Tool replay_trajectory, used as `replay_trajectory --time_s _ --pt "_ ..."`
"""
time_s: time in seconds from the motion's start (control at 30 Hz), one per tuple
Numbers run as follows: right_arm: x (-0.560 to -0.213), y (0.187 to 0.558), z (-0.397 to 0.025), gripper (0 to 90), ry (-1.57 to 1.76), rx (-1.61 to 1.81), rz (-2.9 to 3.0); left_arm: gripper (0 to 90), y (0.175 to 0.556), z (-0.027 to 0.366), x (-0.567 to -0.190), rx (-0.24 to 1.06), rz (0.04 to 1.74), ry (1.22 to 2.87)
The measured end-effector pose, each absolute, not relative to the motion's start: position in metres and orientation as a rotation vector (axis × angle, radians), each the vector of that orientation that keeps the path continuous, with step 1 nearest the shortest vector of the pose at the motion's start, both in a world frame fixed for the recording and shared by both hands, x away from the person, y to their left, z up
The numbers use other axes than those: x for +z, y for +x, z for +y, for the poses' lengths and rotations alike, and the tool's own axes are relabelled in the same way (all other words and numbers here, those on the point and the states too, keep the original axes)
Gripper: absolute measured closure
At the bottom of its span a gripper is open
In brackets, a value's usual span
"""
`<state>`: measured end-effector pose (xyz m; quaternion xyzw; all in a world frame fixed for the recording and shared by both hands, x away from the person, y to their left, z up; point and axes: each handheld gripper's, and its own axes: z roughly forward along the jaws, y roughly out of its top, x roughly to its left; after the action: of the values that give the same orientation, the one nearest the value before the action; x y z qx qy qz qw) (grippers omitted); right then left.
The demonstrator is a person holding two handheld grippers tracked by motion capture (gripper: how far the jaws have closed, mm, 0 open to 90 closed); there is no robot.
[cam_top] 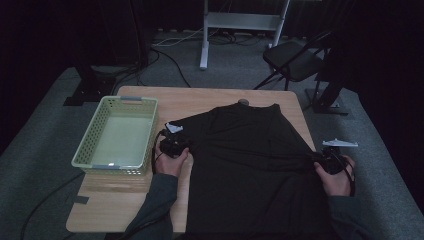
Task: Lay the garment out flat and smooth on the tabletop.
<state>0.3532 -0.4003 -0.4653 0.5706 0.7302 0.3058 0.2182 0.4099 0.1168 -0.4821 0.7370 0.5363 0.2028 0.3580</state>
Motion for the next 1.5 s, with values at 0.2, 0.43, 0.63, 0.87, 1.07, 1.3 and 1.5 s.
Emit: replay_trajectory --time_s 0.2,0.43,0.63,0.87,1.07,1.3,1.5 --pt "-0.466 0.351 -0.396 84.9 1.557 0.819 2.063 57.8 0.410 0.117 -0.482 0.521 1.385 1.901" --pt "-0.456 0.316 -0.402 84.9 1.523 0.884 2.054 57.8 0.410 0.117 -0.482 0.525 1.384 1.902" --pt "-0.457 0.286 -0.411 76.0 1.523 0.889 2.055 57.7 0.410 0.116 -0.482 0.530 1.384 1.904" --pt "-0.445 0.283 -0.414 68.0 1.513 0.911 1.970 57.6 0.410 0.116 -0.482 0.528 1.384 1.903" --pt "-0.456 0.298 -0.413 64.0 1.578 0.915 1.928 57.6 0.410 0.117 -0.482 0.524 1.384 1.901" --pt "-0.467 0.301 -0.411 62.3 1.624 0.900 1.939 57.6 0.410 0.116 -0.482 0.526 1.383 1.902" --pt "-0.476 0.295 -0.409 58.7 1.629 0.865 1.971 57.6 0.410 0.116 -0.482 0.527 1.383 1.903"
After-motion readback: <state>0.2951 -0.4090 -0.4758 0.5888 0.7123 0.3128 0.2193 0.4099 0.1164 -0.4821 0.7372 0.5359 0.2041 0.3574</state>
